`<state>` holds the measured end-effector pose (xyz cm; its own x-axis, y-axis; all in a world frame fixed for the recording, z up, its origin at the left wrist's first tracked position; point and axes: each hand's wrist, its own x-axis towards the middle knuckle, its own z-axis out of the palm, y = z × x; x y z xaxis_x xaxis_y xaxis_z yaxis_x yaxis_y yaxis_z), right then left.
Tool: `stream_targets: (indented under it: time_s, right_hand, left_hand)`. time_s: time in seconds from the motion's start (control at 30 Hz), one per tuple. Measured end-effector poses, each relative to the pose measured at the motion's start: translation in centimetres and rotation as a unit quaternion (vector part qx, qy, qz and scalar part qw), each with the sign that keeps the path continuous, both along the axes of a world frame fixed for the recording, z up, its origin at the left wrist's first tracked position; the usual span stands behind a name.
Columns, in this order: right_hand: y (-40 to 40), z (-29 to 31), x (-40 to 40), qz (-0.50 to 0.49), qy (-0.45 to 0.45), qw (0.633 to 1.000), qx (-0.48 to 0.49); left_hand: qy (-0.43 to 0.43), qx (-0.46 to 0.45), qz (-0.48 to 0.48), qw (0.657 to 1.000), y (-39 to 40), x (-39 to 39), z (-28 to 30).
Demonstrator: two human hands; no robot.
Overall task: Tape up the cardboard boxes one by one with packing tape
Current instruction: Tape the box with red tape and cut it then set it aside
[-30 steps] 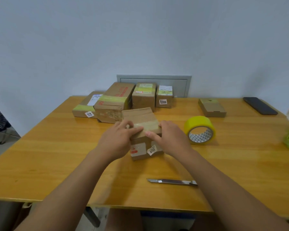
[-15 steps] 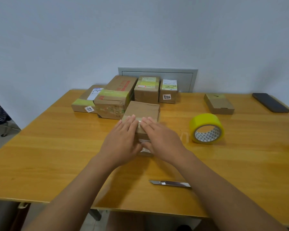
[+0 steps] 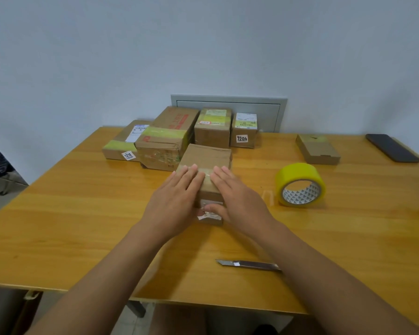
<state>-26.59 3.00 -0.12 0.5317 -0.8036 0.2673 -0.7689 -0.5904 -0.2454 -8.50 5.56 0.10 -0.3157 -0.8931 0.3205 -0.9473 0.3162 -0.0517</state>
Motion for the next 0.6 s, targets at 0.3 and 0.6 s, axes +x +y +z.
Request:
stream_targets:
  time_s: [0.3,0.6]
  right_hand:
    - [1.0,-1.0,-0.3,-0.071,-0.144,0.984,0.074]
    - [0.7,1.4,0.6,-0.027,0.001,0.999,-0.03]
  left_hand:
    - [0.289,-0.023,0.06,0.955,0.3,0.2,-1.3]
    - [0.316,-0.02,0.023,0.948,1.0,0.7,-1.7]
